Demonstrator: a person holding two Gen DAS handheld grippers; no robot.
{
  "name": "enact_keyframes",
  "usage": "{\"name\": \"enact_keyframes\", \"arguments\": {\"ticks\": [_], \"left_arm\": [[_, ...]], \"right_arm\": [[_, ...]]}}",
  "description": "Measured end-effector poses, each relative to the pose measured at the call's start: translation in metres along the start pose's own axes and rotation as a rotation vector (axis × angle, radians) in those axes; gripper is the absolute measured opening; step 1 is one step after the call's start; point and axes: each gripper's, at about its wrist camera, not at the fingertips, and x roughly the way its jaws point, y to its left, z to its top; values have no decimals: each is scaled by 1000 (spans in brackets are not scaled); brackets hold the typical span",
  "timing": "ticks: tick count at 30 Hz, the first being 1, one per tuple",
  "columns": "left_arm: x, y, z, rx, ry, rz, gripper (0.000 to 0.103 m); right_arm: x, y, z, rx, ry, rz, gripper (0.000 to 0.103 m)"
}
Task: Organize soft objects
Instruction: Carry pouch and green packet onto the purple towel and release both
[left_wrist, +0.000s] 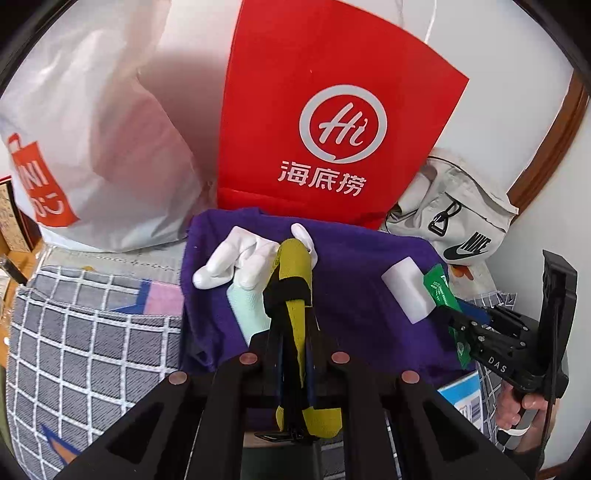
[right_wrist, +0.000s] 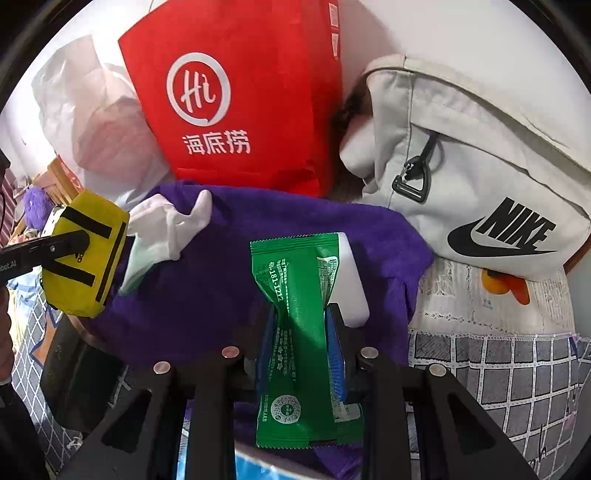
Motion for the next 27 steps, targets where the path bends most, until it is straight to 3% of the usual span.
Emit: {"name": "enact_keyframes", "arguments": {"ticks": [6,16,21,23,25,27], "left_arm": [[23,-6,2,3,52,-57,9],[61,9,-7,4,141,18,12],[61,18,-6,-19,148,6,14],[61,20,-5,-27,157,8,19],[59,24,-5,-39,169,3,26],[56,29,-5,-53,170,9,36]], "right_arm": [[12,-10,-2,19,20,4,28],[27,-16,-4,26,62,-1,31],[26,-14,-3,17,64,-1,34],[26,-13,-3,10,64,6,38],[24,-12,-2,10,62,19,55],[17,-12,-1,11,35,24,64]]}}
